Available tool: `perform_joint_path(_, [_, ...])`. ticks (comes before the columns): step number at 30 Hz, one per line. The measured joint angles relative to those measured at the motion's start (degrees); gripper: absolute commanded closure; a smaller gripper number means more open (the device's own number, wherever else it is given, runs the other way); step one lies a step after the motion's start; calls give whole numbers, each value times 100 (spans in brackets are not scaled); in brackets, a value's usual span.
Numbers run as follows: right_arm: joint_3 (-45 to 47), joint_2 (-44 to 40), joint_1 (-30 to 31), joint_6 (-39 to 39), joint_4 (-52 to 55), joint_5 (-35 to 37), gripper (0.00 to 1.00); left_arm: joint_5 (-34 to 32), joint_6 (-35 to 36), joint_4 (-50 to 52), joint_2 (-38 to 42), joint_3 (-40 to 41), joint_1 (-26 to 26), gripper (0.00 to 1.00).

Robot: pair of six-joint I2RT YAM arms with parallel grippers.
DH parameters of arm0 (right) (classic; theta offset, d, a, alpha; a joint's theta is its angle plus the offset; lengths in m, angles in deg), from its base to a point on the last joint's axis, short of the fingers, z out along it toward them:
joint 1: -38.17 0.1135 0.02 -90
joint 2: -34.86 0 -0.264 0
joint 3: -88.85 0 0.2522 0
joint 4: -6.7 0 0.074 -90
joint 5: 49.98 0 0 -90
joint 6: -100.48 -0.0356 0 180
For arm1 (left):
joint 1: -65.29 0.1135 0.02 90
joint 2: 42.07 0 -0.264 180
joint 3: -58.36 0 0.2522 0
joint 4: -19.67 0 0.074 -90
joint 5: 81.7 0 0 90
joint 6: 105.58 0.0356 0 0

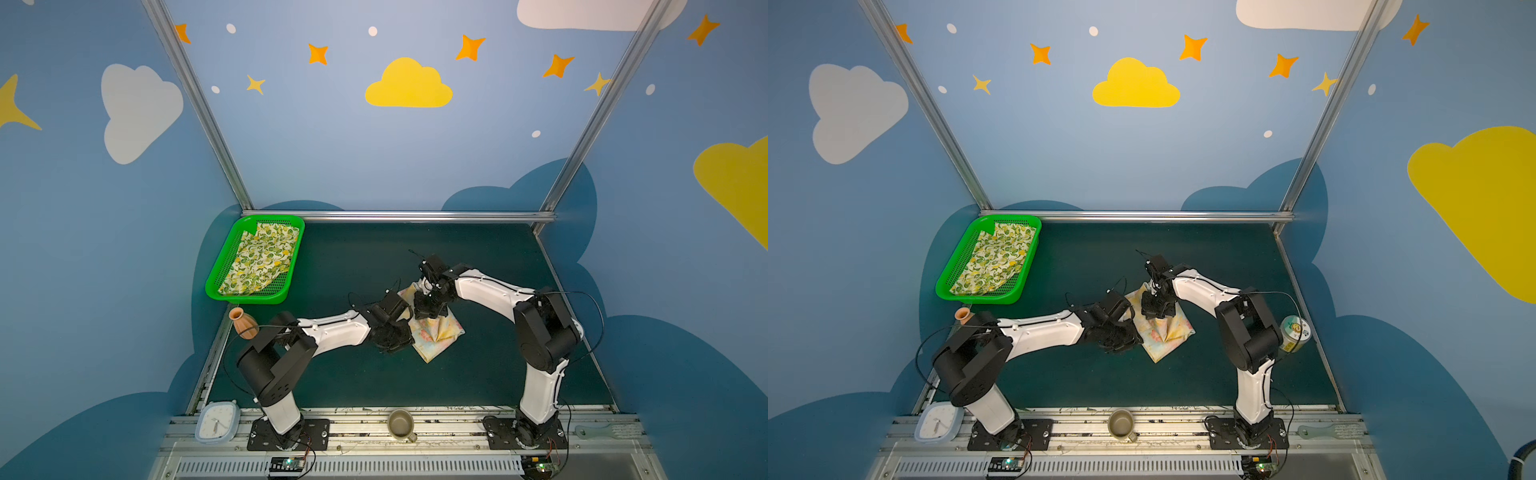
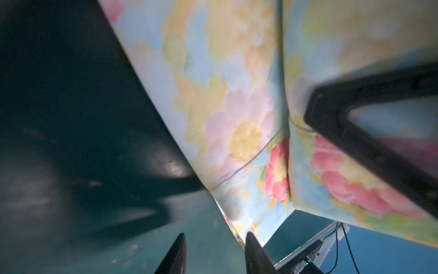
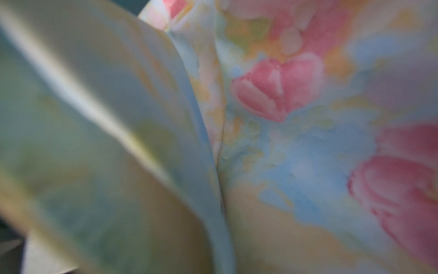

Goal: Fold and stack skirts
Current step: Fold the skirt at the center of the table.

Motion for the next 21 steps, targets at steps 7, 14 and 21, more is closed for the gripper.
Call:
perform_joint_path(7, [15, -2, 105, -17, -37, 136, 100, -96, 70, 68, -107, -166, 101, 58])
perform_joint_path(14, [-59, -2, 131, 35, 125, 345, 100, -177, 149, 107, -407, -688, 101, 59])
perform_joint_path(21, [-155, -24, 120, 101, 286, 487, 100, -205, 166, 149, -824, -861, 107, 60])
